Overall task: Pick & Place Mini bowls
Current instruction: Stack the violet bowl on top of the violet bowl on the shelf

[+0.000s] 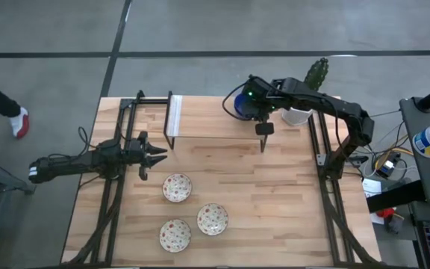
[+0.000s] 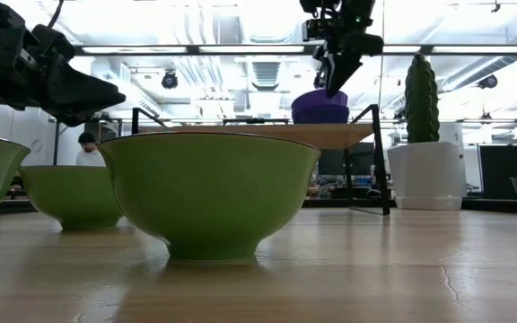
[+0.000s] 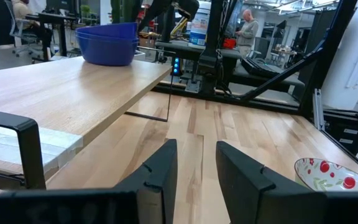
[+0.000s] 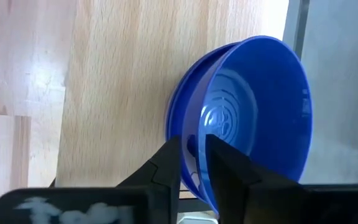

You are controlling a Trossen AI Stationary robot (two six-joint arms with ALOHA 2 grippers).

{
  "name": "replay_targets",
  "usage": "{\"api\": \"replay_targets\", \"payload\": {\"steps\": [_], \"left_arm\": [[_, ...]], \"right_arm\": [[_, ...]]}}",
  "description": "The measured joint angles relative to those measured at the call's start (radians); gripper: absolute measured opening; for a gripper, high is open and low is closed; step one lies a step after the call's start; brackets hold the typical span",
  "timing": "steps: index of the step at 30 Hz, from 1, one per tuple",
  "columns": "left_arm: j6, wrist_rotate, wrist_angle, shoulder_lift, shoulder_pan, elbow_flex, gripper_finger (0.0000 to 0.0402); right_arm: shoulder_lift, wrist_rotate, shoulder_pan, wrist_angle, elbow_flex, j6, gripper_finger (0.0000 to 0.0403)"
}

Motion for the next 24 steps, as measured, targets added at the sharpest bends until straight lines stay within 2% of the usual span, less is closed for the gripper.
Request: {"api": "replay_targets", "payload": {"steps": [10,24], "left_arm": [[0.000,0.000,0.000,0.000,0.000,0.000,0.0106],[0.000,0.000,0.000,0.000,0.000,0.000,0.0106]], "right_arm": [[-0.012,0.001,0.002,-0.020,0.062,-0.007,0.0085],[-0.004,0.033,0.007,0.019,0.050,0.031,0.0047]]}}
